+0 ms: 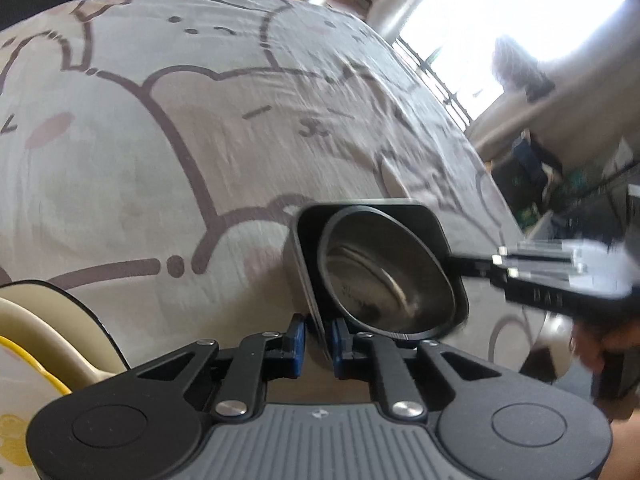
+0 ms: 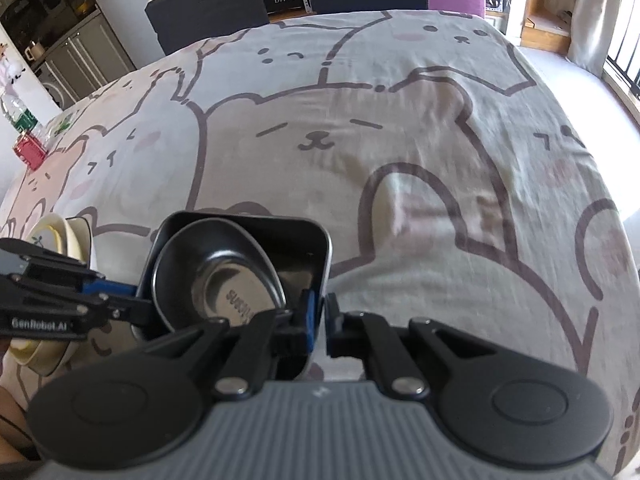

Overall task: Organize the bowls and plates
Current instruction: 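Close both tools on opposite rims of the steel tray holding the bowl, then lift the steel tray with both tools and carry it over the plate stack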

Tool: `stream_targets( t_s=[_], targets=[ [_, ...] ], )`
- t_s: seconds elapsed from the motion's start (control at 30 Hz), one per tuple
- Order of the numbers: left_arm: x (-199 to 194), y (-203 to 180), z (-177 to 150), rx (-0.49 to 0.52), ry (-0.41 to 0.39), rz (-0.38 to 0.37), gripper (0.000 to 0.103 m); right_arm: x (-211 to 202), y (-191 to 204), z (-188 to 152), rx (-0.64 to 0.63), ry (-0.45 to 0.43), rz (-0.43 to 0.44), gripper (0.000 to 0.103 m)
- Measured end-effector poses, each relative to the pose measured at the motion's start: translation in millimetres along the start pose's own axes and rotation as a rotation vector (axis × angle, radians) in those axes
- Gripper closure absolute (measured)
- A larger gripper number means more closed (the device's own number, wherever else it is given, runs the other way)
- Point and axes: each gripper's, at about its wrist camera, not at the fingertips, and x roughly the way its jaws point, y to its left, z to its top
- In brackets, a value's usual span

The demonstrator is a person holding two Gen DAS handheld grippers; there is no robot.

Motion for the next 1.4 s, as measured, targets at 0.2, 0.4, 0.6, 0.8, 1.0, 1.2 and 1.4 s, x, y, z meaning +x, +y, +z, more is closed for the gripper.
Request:
stream_targets(
  t_s=[0.2,0.4,0.6,0.8,1.0,1.2,1.4],
  targets=[
    [-3,8,7,-0.044,-0.061,-0.002,0.089,4,-6,-5,0.018,-0.029,0.041,0.095],
    [-3,8,8,-0.041,-0.054,-0.017,0.095,6,-10,-11,0.071,-0.057,0.064,0.095],
    [-3,8,6,-0.047,-0.028,-0.017,0.095,6,-17,-15,0.085,-0.045,0.110,0.095],
    [-6,11,5,-0.076,-0.031,-0.026,0.095,6,-25,-16,0.141,-0.038,0.164,0.094],
    [-19,15,5,-0.118,-0.073,-0.059,0.095,-7,-32,-19,0.151,-0.077,0.233,0.094],
    [-38,12,6,-0.146,-0.126,-0.119,0.095,-26,-43,-20,0.211,-0.157,0.276,0.094],
    [-66,17,6,-0.193,-0.198,-0.174,0.095,-49,-45,-12,0.250,-0.259,0.345,0.094]
  ],
)
